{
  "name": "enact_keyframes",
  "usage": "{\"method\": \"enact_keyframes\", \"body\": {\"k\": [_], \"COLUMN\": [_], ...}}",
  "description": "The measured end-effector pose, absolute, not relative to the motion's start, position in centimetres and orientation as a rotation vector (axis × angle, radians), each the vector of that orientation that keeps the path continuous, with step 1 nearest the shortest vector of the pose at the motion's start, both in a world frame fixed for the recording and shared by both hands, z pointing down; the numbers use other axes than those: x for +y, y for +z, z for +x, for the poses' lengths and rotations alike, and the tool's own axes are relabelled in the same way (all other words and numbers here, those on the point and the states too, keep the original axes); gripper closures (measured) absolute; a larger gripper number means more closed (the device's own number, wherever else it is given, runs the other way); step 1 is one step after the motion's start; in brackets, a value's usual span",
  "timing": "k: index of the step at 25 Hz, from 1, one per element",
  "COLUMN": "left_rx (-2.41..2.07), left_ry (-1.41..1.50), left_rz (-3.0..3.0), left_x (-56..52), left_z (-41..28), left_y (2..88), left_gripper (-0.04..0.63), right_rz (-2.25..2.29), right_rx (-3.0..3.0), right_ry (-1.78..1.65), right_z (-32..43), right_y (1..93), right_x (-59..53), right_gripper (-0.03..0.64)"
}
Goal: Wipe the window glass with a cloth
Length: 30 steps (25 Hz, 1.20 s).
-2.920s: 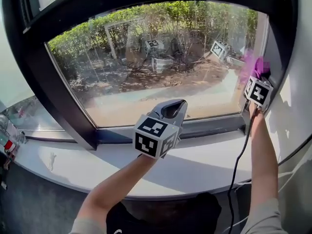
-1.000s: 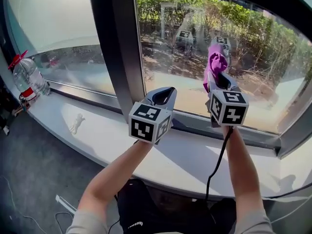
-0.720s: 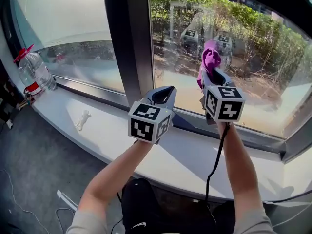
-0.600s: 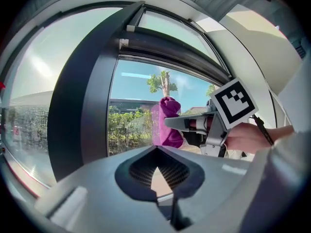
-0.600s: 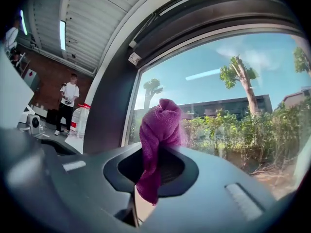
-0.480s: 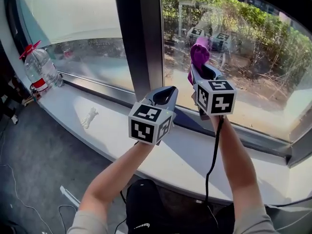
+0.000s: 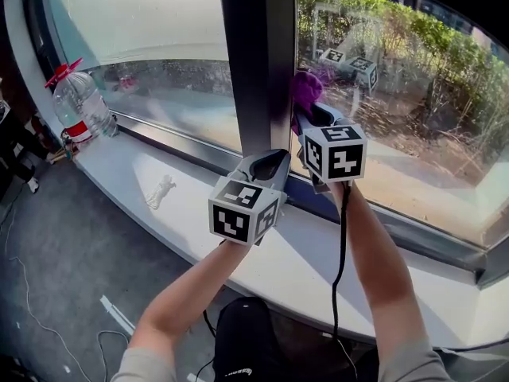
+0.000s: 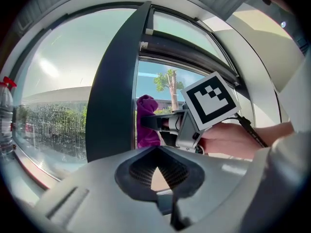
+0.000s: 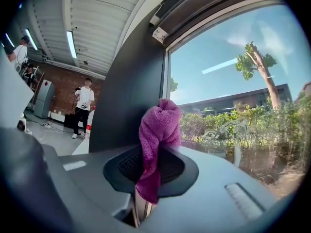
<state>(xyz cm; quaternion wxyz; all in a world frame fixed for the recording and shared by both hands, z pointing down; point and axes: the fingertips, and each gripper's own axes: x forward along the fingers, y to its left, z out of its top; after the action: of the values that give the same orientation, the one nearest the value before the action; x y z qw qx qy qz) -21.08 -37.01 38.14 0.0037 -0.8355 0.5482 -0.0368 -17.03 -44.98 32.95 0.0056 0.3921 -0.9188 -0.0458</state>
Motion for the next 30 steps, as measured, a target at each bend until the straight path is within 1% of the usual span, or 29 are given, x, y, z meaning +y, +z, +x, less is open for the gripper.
{"method": "enact_keyframes", "body": {"k": [10,14,17,23,30], "left_rx": [1.709,1.666,1.619,1.494,1.316], "left_ry": [-0.082,-0.095,-0.107,-0.114,-0.153], "left_rz": [-2.624,-2.646,-2.672,-2.735,-2.826], "left_x": [-36.8,-36.7,-36.5,-36.2,-35.7], "left_z": [-20.4,-18.1,-15.7,-9.1,1.7], "left_y": [38.0,37.9,37.9,37.6,38.6], "left_gripper": [0.595,0.595,0.595,0.595,0.595], "right_rz": [1.176,1.150,1.156,1.303,1.581], "right_rx": [-2.939,-2.966,-2.970,-2.893,-2.774], "right_ry": [-0.157,-0.161,-0.180,-0.245,-0.164], "right_z": [-15.3,-14.9,-13.1,-3.4,10.8], "right_y": [33.1,33.1,33.2,34.2,36.4], "right_x": [-42.9,-42.2,-41.4,-39.0,-36.9], "right_gripper": [0.545,0.545,0.545,0.545,0.543]}}
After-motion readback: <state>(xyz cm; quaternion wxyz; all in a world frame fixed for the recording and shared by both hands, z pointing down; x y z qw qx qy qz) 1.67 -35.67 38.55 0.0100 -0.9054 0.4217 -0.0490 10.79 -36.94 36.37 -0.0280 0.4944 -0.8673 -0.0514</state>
